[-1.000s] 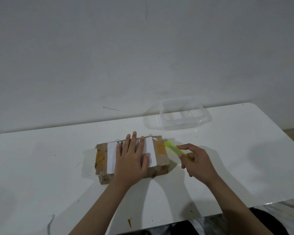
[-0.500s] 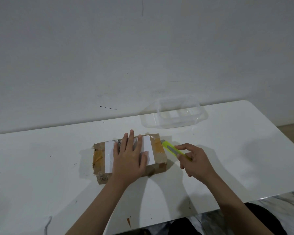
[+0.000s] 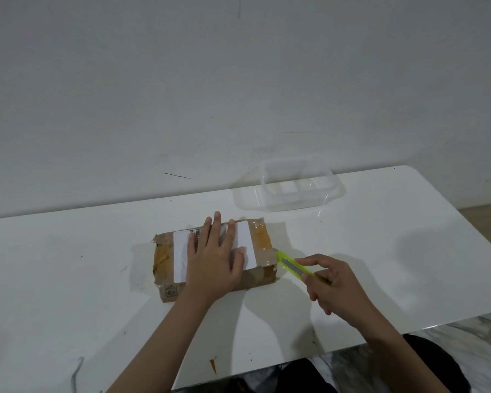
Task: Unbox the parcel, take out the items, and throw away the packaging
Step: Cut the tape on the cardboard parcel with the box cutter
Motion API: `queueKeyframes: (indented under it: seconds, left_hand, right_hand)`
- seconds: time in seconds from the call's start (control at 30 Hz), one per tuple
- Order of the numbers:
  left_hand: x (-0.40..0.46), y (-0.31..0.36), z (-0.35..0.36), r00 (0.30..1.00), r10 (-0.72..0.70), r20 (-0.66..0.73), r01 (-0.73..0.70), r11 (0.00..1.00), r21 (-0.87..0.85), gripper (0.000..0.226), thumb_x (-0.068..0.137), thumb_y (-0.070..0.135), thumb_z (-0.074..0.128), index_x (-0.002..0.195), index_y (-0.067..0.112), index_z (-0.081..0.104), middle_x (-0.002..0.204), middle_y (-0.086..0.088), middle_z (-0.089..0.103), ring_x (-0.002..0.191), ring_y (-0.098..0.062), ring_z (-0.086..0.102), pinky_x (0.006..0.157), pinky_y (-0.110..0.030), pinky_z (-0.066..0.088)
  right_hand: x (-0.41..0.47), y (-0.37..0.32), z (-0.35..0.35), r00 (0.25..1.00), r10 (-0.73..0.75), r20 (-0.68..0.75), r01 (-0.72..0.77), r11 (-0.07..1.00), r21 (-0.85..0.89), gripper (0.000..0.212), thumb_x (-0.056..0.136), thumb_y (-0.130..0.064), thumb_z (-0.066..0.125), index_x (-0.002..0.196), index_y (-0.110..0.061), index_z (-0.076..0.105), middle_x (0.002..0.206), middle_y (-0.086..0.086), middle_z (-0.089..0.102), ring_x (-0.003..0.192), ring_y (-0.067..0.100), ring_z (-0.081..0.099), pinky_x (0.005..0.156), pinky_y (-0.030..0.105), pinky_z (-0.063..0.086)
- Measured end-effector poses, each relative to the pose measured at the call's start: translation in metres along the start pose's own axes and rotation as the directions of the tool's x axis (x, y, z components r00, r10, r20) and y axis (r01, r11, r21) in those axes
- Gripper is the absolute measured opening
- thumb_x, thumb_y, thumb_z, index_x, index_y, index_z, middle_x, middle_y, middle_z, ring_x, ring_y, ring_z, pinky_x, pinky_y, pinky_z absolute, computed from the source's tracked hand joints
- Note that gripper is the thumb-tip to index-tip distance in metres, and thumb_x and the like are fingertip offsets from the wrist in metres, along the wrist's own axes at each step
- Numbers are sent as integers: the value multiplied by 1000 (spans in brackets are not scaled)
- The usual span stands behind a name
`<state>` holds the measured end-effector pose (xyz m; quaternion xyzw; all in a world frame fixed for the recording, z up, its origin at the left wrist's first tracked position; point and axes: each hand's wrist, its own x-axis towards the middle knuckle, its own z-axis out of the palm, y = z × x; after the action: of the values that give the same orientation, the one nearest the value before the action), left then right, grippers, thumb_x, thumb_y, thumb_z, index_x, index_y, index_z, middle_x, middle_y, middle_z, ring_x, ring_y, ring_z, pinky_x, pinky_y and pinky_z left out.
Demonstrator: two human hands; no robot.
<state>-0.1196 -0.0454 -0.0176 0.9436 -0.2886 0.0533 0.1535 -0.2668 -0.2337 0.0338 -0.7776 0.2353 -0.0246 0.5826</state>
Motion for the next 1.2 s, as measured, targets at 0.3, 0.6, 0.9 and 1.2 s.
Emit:
queueKeyframes:
  seconds: [0.3,0.6,0.9,1.2]
  left_hand:
    - [1,1,-2,1000,-1,11,1,1000,-1,61,90,47,31,142,18,43,153,-13,32,141,-32,29,109,-56,25]
    - [1,5,-3,998,-60,21,60,998,-1,64,90,50,26,144,19,40,155,-12,27,144,-31,23,111,-55,20]
    - [0,19,-8,955,-260,142,269,962,-44,63,98,49,17,152,23,1,160,-8,-14,146,-26,-15,116,-50,-4]
    - [-12,-2,-45,950,-104,295,88,994,68,54,100,43,25,151,31,11,160,-6,-9,147,-27,-8,113,-56,-8]
  right_hand:
    - [-9,2,-5,1000,1,9,-1,1000,-31,25,87,-8,58,96,-30,69,50,6,61,34,17,38,42,26,38]
    - [-18,5,-4,982,-41,-185,69,987,146,24,90,-7,58,104,-25,68,57,11,65,37,21,46,39,24,39]
    - [3,-5,51,989,56,-140,17,881,473,6,95,-16,52,99,-11,53,101,1,75,92,18,72,75,41,58]
    - [45,-17,63,989,30,-147,38,896,442,3,93,-20,57,96,-21,55,100,4,73,95,21,71,86,47,56]
